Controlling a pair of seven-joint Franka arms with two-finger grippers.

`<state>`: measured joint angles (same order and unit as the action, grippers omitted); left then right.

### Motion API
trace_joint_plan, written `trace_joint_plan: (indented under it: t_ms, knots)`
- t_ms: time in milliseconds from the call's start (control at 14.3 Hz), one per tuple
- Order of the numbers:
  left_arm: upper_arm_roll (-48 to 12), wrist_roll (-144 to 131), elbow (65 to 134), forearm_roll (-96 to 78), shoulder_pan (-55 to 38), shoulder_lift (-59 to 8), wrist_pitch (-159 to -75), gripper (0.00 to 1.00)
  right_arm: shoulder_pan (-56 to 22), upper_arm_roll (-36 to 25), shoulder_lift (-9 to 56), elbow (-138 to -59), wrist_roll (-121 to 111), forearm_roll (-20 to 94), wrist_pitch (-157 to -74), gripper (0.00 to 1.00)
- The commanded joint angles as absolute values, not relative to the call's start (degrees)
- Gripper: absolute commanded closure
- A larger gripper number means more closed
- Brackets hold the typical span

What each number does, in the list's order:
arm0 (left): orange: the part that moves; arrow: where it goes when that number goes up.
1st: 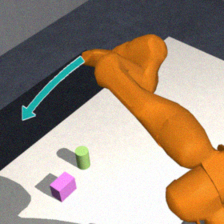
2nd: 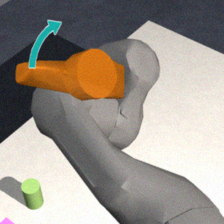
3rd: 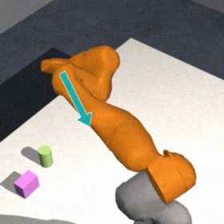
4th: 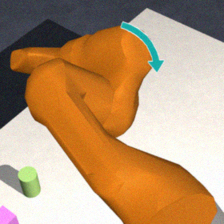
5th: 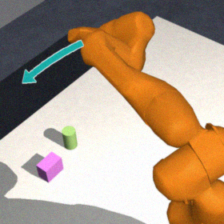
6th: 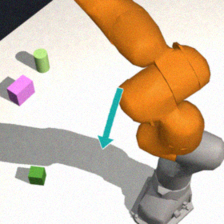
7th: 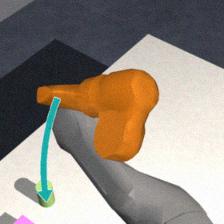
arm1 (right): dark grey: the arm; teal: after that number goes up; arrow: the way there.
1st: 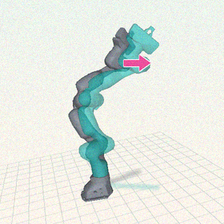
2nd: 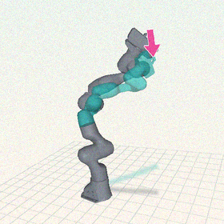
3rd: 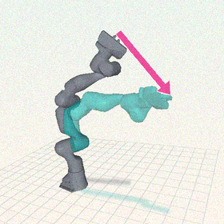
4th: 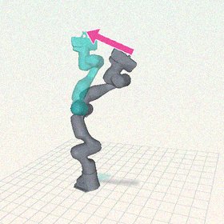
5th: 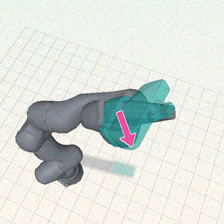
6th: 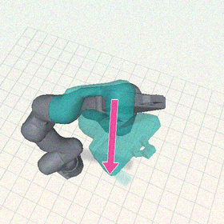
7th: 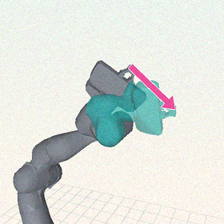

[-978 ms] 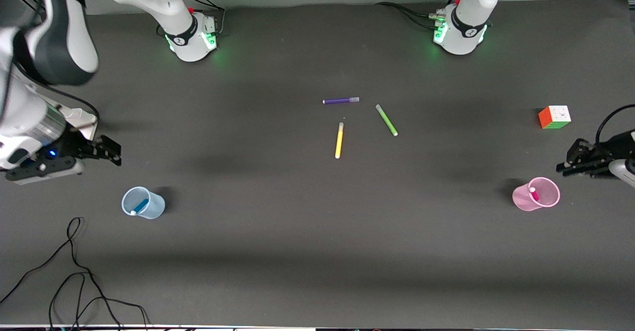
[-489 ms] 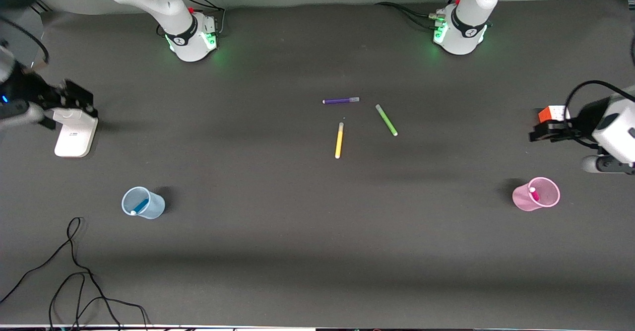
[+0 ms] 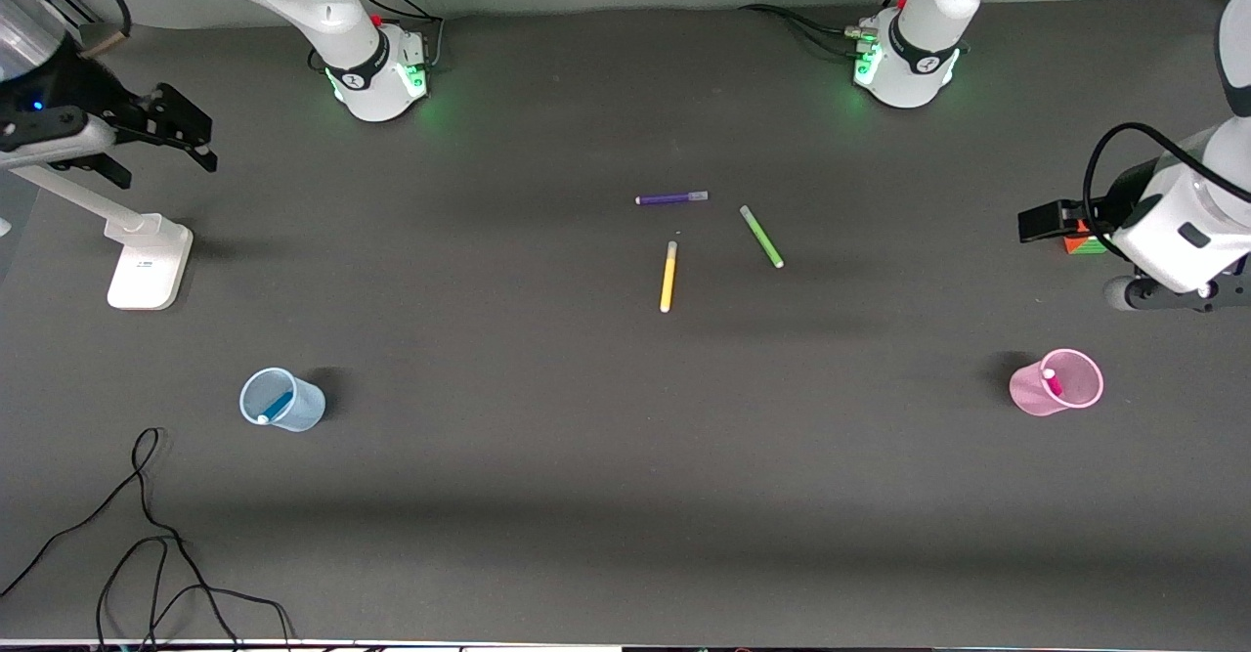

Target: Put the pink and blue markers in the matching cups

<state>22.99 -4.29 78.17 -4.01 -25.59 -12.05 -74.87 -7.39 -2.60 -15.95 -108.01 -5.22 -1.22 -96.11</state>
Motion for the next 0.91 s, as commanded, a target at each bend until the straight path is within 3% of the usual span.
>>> trace_joint_plan:
  t_ms: [0, 419, 489, 629, 769, 839]
  knots:
    - [22.50, -4.92, 80.07, -2.11, -26.63, -10.11, -75.41, 0.00, -6.68, -2.37, -14.59, -108.90, -4.57, -1.41, -97.73, 0.00]
    - [21.80, -3.25, 81.99, -1.50, -25.50, -8.36, -76.37, 0.00, -6.33, -2.11, -10.20, -104.95, -4.04, -0.62, -96.86, 0.00]
    - [16.84, -3.34, 82.78, -1.06, -21.66, -7.48, -76.90, 0.00, -6.33, -2.02, -9.50, -104.68, -3.96, -0.62, -96.77, 0.00]
    - [-1.15, -3.43, 82.62, 5.33, -7.09, -6.42, -77.25, 0.00, -6.24, -2.11, -6.70, -101.54, -4.04, -0.53, -96.77, 0.00]
    - [-4.30, -3.34, 83.92, 7.64, -5.10, -4.76, -78.82, 0.00, -6.24, -2.11, -3.79, -97.75, -4.13, -0.44, -96.16, 0.00]
    - [-4.31, -3.08, 89.07, 7.65, -4.75, -1.70, -83.19, 0.00, -6.24, -2.37, -2.47, -96.34, -4.13, -0.35, -96.15, 0.00]
